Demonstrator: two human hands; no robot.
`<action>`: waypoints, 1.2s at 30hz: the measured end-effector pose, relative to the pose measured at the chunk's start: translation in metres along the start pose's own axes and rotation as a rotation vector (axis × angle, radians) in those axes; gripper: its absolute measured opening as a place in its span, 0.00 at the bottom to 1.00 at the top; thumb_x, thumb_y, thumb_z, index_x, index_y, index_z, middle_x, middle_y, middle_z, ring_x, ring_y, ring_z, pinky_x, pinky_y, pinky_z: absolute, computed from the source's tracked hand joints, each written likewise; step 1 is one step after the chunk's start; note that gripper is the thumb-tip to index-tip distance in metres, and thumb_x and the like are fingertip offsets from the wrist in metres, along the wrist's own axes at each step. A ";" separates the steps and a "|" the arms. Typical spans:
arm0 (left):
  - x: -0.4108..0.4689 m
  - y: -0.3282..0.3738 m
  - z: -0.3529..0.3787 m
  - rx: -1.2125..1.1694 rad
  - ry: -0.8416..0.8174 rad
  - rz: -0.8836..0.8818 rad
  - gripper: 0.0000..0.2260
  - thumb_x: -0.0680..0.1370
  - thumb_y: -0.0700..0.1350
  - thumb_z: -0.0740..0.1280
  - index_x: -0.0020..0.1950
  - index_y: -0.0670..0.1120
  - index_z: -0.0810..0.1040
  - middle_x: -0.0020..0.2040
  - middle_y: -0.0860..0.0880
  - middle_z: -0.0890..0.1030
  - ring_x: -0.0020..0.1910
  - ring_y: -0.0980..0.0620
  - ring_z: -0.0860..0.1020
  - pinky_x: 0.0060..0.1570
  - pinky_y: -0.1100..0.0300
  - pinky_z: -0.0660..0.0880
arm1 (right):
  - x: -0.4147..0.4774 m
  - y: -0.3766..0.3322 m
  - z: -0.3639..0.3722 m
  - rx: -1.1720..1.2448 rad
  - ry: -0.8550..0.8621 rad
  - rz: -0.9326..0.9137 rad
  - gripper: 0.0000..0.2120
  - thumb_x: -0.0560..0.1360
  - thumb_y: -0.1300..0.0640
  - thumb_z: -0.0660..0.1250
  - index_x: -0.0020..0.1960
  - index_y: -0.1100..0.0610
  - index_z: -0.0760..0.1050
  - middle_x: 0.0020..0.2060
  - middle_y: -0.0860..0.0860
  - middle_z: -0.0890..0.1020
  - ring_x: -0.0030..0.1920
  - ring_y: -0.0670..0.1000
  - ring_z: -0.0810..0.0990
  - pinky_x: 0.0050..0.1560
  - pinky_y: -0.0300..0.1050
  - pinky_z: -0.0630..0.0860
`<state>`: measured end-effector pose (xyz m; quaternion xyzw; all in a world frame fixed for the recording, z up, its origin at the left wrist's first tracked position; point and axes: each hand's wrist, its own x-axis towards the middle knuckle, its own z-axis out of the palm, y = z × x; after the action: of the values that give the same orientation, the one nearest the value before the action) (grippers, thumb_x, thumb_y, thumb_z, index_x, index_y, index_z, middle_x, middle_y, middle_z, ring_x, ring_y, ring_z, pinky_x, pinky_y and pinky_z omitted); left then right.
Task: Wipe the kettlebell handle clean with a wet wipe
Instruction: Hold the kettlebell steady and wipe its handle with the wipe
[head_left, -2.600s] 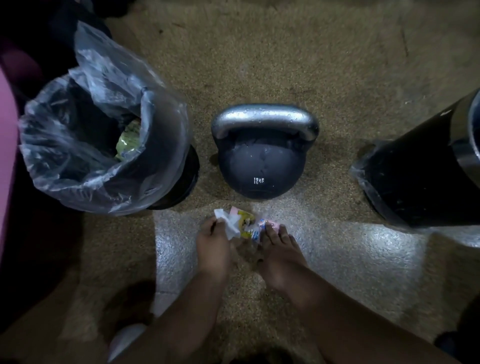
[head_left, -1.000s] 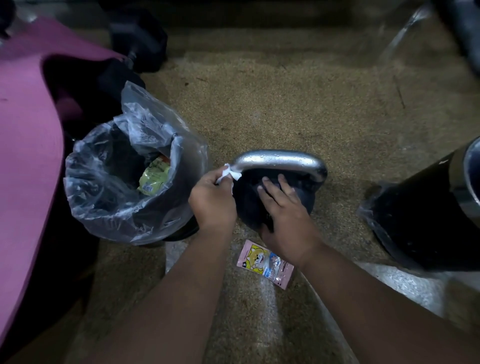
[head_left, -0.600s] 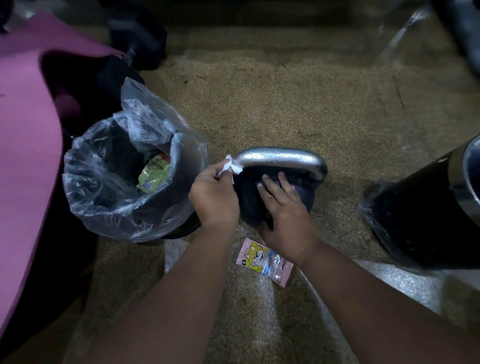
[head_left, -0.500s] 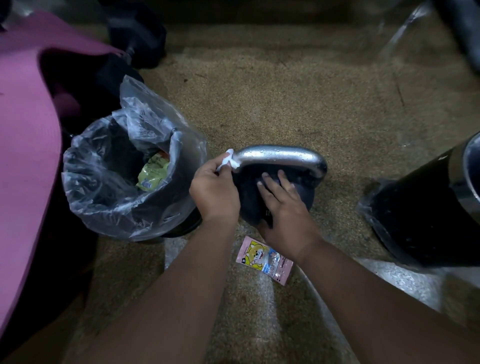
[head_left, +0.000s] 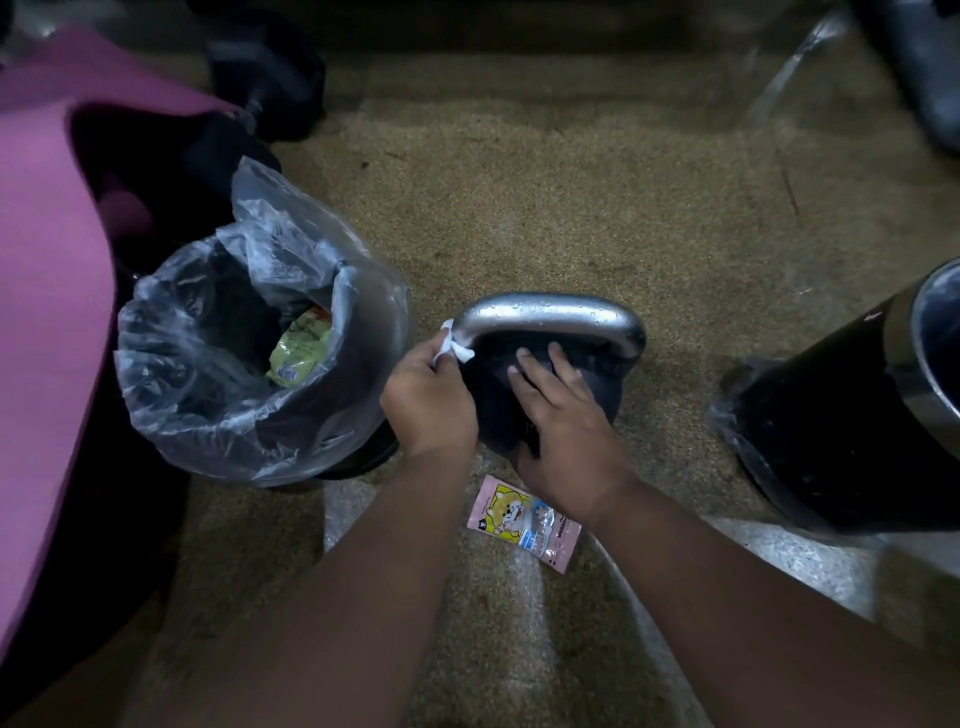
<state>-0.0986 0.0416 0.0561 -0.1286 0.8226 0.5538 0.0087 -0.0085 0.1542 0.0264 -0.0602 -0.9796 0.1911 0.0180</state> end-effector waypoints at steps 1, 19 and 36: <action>0.000 0.001 0.000 -0.013 0.012 0.020 0.12 0.80 0.41 0.65 0.58 0.51 0.84 0.53 0.56 0.84 0.53 0.58 0.81 0.59 0.56 0.77 | 0.000 0.000 0.000 0.002 0.002 0.000 0.35 0.72 0.49 0.67 0.76 0.55 0.61 0.77 0.47 0.56 0.78 0.53 0.44 0.75 0.54 0.55; 0.000 -0.011 0.005 -0.118 0.032 -0.140 0.08 0.77 0.41 0.69 0.53 0.50 0.85 0.45 0.55 0.85 0.49 0.56 0.83 0.53 0.59 0.79 | 0.000 -0.001 0.002 -0.006 0.000 0.001 0.36 0.71 0.51 0.65 0.77 0.55 0.60 0.77 0.47 0.55 0.78 0.52 0.43 0.76 0.54 0.53; 0.005 -0.002 0.006 -0.189 0.025 -0.125 0.08 0.77 0.40 0.69 0.52 0.50 0.85 0.44 0.55 0.85 0.46 0.56 0.83 0.54 0.53 0.80 | -0.002 -0.004 -0.002 -0.023 -0.026 0.004 0.38 0.72 0.47 0.66 0.77 0.55 0.58 0.78 0.48 0.53 0.78 0.52 0.41 0.76 0.51 0.46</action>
<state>-0.1041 0.0452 0.0511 -0.1869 0.7573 0.6254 0.0210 -0.0072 0.1511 0.0299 -0.0599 -0.9817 0.1806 0.0042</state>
